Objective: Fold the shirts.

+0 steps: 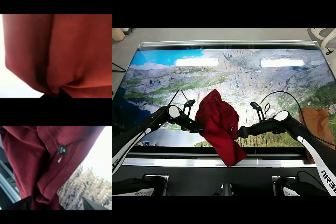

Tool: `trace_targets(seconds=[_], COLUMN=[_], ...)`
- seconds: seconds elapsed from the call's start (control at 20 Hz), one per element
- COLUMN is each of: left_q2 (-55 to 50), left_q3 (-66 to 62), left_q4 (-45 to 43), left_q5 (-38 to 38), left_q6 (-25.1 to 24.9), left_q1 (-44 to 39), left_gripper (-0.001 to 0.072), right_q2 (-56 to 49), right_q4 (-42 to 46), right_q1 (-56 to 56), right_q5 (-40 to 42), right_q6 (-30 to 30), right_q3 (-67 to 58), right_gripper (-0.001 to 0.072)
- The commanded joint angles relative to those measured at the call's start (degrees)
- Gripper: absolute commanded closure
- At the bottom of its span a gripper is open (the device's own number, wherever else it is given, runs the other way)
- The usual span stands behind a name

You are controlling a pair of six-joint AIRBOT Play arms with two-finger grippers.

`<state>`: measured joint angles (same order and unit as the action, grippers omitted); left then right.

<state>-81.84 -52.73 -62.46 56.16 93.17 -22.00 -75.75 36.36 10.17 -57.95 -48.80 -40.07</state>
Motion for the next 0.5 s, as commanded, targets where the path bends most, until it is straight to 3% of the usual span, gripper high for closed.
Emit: trace_targets(seconds=[0.0, 0.15, 0.3, 0.35, 0.4, 0.45], left_q2=[1.9, 3.3, 3.8, 4.5, 5.5, 7.0], left_q3=[-0.5, -0.6, -0.6, -0.8, -1.4, -2.7], left_q4=[0.1, 0.1, 0.3, 0.4, 0.3, -0.2], left_q5=[-0.4, -0.3, -0.3, -0.3, -0.3, -0.3], left_q6=[-0.7, -0.7, -0.6, -0.7, -0.7, -0.7], left_q1=[0.0, 0.0, 0.0, 0.0, 0.0, 0.0], left_gripper=[0.0678, 0.0678, 0.0678, 0.0679, 0.0679, 0.0679], right_q2=[-0.9, -0.9, -0.9, -0.9, -0.8, -0.6], right_q4=[-0.9, -0.9, -0.8, -0.8, -0.3, 0.3], right_q1=[4.5, 7.2, 8.7, 8.5, 8.5, 8.5], right_q5=[9.0, 9.6, 7.9, 7.0, 6.6, 6.2], right_q6=[-3.4, -4.1, -4.4, -4.5, -4.5, -2.7], right_q3=[0.0, 0.0, 0.0, 0.0, -0.1, -0.5], right_gripper=[0.0050, 0.0055, 0.0318, 0.0531, 0.0693, 0.0693])
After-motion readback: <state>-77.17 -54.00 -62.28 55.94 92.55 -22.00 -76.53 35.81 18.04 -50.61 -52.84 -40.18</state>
